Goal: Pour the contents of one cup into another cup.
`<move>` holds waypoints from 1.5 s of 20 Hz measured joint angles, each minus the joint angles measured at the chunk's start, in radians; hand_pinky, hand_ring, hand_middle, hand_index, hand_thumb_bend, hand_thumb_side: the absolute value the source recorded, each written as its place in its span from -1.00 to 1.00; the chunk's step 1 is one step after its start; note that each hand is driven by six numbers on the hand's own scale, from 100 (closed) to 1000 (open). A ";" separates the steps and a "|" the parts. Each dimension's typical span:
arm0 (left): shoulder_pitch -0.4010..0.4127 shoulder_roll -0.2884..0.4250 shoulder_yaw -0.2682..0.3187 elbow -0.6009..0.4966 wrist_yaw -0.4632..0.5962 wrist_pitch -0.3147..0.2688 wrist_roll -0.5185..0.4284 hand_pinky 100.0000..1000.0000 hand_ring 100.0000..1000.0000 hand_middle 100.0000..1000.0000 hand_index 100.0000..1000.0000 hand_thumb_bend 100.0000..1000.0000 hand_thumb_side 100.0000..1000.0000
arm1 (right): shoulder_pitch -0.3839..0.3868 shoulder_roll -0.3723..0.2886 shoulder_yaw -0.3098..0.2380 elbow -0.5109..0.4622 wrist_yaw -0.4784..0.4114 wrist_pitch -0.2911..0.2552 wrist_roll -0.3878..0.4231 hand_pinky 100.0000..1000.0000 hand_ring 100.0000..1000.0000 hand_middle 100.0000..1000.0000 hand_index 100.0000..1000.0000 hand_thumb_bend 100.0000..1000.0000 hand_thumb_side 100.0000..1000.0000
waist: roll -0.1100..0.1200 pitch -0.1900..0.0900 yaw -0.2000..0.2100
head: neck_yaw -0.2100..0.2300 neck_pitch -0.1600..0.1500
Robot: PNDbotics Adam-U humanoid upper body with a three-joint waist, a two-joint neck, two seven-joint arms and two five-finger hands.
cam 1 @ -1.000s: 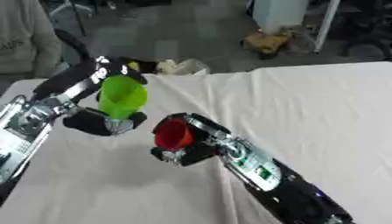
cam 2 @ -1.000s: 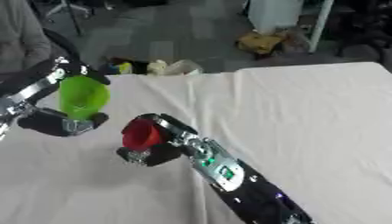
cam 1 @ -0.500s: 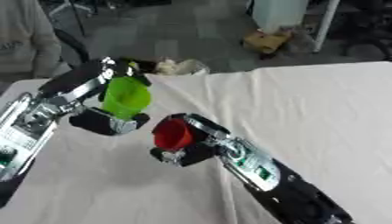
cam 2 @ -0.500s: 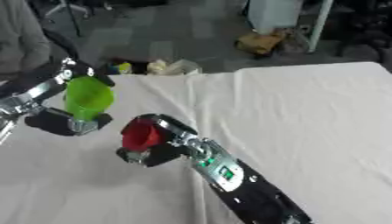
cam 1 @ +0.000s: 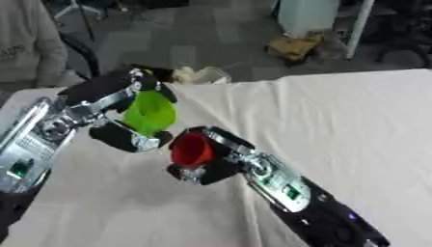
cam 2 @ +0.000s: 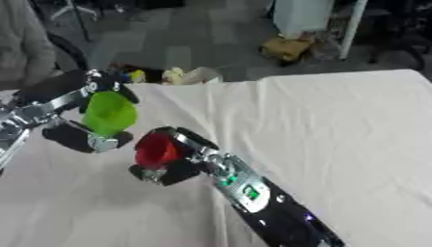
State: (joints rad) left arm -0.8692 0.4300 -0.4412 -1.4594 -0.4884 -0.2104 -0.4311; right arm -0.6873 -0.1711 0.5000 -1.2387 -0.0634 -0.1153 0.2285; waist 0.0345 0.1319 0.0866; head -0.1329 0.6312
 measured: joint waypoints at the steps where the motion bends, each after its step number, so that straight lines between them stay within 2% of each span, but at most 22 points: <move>1: -0.004 0.000 -0.002 0.002 -0.005 -0.002 -0.007 -0.86 -0.67 -0.27 0.38 -0.73 -0.72 | 0.000 0.000 0.000 0.000 0.000 0.000 0.000 -0.18 -0.45 -0.54 -0.13 -1.00 -0.75 | 0.000 0.000 0.000 | 0.000 0.000; 20: -0.066 -0.039 -0.023 0.032 -0.117 -0.023 -0.162 -0.86 -0.71 -0.30 0.37 -0.66 -0.72 | -0.004 0.001 0.006 0.000 0.000 0.002 0.003 -0.18 -0.44 -0.54 -0.13 -1.00 -0.74 | 0.006 0.000 -0.006 | 0.007 -0.001; 30: -0.092 -0.062 -0.030 0.045 -0.166 -0.034 -0.205 -0.86 -0.72 -0.30 0.37 -0.62 -0.73 | -0.004 0.002 0.006 0.000 0.000 0.002 0.007 -0.18 -0.44 -0.54 -0.13 -1.00 -0.73 | 0.012 -0.002 -0.012 | 0.007 -0.001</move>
State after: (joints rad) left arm -0.9614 0.3682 -0.4716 -1.4143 -0.6541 -0.2444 -0.6361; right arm -0.6913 -0.1693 0.5060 -1.2387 -0.0635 -0.1136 0.2353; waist 0.0467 0.1297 0.0747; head -0.1260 0.6304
